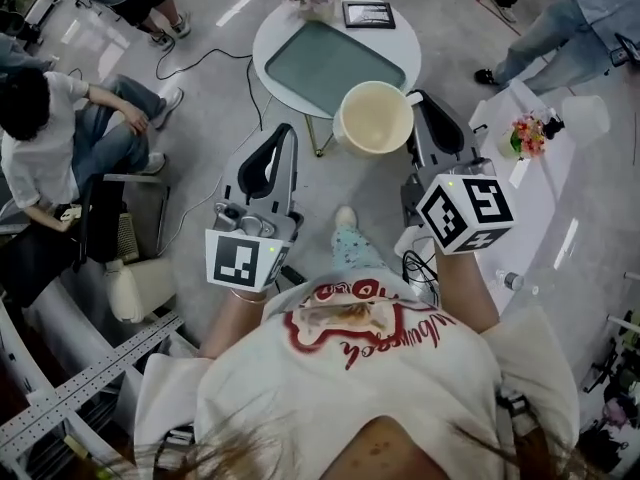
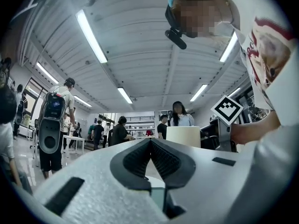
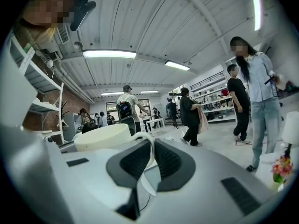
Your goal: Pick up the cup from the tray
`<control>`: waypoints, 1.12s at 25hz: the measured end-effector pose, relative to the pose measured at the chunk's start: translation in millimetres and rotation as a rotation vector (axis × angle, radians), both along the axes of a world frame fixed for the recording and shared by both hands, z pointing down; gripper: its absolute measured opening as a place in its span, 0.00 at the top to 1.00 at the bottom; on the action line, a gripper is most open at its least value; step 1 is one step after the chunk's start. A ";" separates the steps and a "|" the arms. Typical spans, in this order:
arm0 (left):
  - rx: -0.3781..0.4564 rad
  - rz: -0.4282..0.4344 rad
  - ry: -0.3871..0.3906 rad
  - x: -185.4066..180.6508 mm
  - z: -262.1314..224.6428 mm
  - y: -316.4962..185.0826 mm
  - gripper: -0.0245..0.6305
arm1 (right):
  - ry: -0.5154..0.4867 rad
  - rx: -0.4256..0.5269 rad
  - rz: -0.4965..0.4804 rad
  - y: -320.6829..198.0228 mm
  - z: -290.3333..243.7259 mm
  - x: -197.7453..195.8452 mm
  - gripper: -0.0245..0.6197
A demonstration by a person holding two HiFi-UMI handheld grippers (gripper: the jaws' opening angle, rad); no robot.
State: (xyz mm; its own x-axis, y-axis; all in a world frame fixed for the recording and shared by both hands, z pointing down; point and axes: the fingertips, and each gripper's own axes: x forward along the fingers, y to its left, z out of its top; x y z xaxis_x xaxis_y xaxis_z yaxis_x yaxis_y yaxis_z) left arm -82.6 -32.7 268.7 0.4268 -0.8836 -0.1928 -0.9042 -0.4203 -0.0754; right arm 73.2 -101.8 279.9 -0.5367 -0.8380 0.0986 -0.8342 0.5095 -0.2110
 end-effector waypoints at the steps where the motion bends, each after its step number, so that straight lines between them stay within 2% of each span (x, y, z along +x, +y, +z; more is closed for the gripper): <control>1: -0.009 0.007 -0.004 2.4 5.9 13.0 0.94 | -0.010 -0.005 0.007 13.0 5.0 2.6 0.90; 5: -0.037 0.022 -0.019 5.8 18.3 56.0 0.94 | -0.056 -0.025 0.018 57.3 19.7 6.6 0.90; 8: -0.041 0.030 -0.006 -15.2 5.0 94.7 0.94 | -0.052 -0.037 0.013 97.9 5.3 -16.6 0.90; 11: -0.020 0.052 0.032 -33.4 -9.8 152.8 0.94 | -0.012 -0.020 0.030 162.0 -11.4 -34.9 0.90; 14: 0.014 0.072 0.011 -23.1 -19.1 191.1 0.94 | -0.024 0.020 0.049 205.2 -19.8 -24.6 0.90; 19: 0.015 0.087 -0.002 6.5 -24.5 216.3 0.94 | -0.039 0.047 0.061 233.6 -30.5 4.0 0.90; 24: 0.001 0.081 0.033 21.3 -24.2 234.4 0.94 | -0.026 0.062 0.064 253.1 -33.1 18.9 0.90; 28: 0.017 0.079 0.019 31.7 -26.0 252.7 0.94 | -0.013 0.067 0.051 267.4 -32.7 24.9 0.90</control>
State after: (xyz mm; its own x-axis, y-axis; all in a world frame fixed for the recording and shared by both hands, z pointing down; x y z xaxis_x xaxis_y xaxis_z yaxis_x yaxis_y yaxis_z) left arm -50.8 220.0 242.7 0.4916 -0.8436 -0.2163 -0.8694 -0.4896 -0.0663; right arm 98.0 165.6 247.2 -0.4939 -0.8688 0.0347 -0.8569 0.4797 -0.1887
